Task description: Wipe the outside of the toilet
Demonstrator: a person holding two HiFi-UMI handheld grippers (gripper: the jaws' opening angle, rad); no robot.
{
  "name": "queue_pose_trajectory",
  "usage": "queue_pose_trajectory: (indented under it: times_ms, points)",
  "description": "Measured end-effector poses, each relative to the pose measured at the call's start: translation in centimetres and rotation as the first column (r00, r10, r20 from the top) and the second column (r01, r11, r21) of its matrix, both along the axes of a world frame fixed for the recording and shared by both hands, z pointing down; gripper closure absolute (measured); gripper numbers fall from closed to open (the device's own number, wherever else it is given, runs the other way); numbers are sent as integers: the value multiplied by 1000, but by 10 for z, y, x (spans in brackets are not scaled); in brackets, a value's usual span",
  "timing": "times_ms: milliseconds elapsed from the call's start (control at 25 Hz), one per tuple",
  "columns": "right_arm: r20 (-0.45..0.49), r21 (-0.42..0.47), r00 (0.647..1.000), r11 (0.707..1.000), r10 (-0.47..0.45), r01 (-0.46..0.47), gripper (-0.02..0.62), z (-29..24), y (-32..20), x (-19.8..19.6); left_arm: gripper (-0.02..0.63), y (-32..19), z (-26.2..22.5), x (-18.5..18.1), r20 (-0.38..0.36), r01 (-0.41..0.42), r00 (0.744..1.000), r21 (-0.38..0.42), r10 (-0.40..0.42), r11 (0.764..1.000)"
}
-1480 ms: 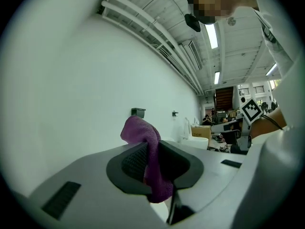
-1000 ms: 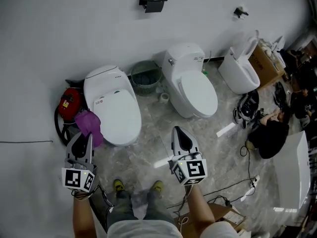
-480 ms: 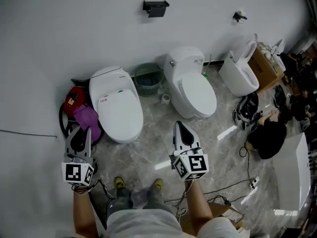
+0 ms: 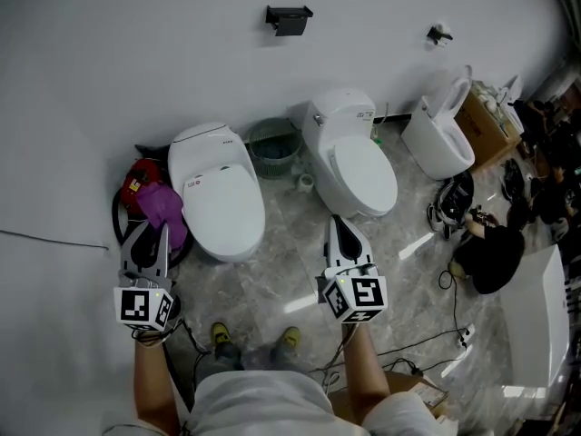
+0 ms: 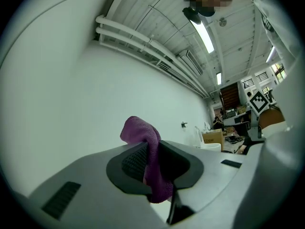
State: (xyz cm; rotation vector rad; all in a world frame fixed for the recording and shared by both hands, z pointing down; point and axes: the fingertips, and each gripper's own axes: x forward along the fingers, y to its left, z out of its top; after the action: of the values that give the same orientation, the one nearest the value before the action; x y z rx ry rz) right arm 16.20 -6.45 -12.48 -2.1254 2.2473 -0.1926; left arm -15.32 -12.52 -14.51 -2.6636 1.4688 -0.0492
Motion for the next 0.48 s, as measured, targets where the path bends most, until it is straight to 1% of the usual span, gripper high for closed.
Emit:
queue_pose_trajectory:
  times_ms: [160,280,480]
  points:
    - [-15,-6,1000,1000,-14,14,589,-2,-2,-3,520,1,-1,-1,-22,4,1000,-5,-4,1000]
    - [-30,-13,999,1000,-25,24,589,-3,-5,-7,520,0,0,-5,-14,7,1000,0,-7,1000]
    - [-16,-9,999,999,-34,34,589,-1,-7,-13,520,1,1,-7,-3,13,1000,8,-13,1000]
